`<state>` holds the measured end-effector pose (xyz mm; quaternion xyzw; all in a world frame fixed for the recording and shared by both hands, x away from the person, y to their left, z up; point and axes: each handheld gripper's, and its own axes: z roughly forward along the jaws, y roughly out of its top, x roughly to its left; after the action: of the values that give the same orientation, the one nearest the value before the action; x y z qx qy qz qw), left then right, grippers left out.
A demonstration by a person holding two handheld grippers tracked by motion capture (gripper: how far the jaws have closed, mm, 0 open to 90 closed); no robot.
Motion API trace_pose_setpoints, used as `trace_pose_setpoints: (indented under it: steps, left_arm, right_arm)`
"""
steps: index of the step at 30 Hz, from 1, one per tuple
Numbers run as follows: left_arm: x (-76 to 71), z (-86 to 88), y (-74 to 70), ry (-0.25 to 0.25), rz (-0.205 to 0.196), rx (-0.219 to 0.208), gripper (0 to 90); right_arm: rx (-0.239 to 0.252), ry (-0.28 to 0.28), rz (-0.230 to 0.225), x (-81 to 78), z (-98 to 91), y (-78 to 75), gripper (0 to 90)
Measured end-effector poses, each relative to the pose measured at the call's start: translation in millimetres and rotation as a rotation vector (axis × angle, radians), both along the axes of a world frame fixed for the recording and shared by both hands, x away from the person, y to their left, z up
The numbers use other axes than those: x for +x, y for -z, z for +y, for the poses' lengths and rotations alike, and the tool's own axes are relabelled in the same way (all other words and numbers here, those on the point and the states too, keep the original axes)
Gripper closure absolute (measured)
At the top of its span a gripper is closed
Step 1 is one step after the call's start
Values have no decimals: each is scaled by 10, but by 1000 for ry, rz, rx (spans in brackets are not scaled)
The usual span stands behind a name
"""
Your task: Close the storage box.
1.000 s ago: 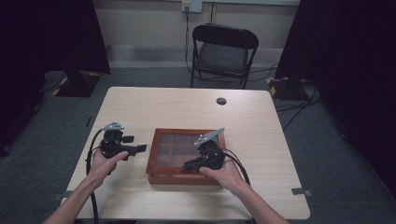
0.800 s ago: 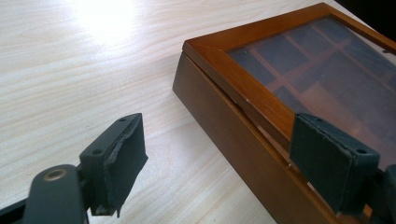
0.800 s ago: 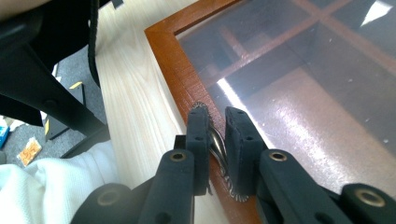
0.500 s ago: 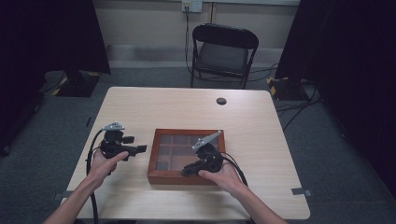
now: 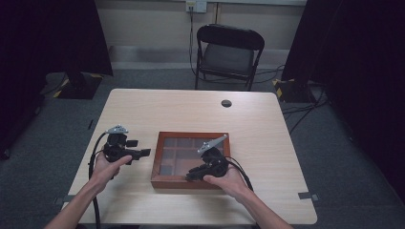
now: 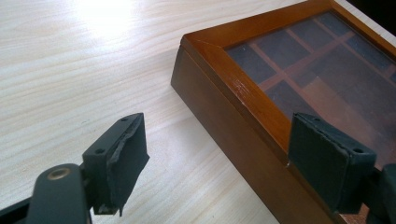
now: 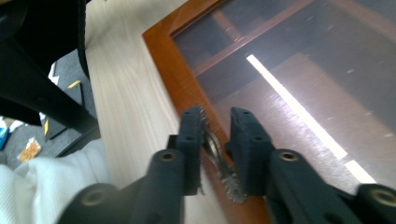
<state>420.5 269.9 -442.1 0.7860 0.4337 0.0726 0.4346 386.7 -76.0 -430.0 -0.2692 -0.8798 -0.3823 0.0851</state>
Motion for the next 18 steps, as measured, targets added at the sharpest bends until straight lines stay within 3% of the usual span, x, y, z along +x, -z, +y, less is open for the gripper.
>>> trace_pose_setpoints:
  steps: [1, 6, 7, 10, 11, 12, 13, 15, 17, 18]
  left_arm:
    - [0, 0, 0, 0, 0, 0, 195]
    - [12, 10, 14, -19, 12, 4, 203]
    - [12, 10, 14, -19, 12, 4, 203]
    - [6, 21, 6, -30, 13, 2, 203]
    - [6, 21, 6, -30, 13, 2, 203]
    - [8, 26, 4, -34, 11, 11, 204]
    - [8, 26, 4, -34, 11, 11, 204]
    - [8, 41, 7, -42, 16, 4, 204]
    - [4, 59, 9, -42, 17, 1, 204]
    - [-2, 65, 3, -47, 15, 7, 204]
  right_arm:
    - [0, 0, 0, 0, 0, 0, 714]
    - [58, 96, -45, 62, -101, -116, 492]
    - [58, 96, -45, 62, -101, -116, 492]
    - [96, 178, -91, 101, -201, -214, 336]
    - [96, 178, -91, 101, -201, -214, 336]
    - [91, 221, -107, 122, -257, -257, 260]
    - [91, 221, -107, 122, -257, -257, 260]
    - [95, 298, -132, 148, -381, -296, 197]
    - [98, 321, -134, 158, -430, -298, 179]
    - [96, 364, -138, 171, -526, -292, 174]
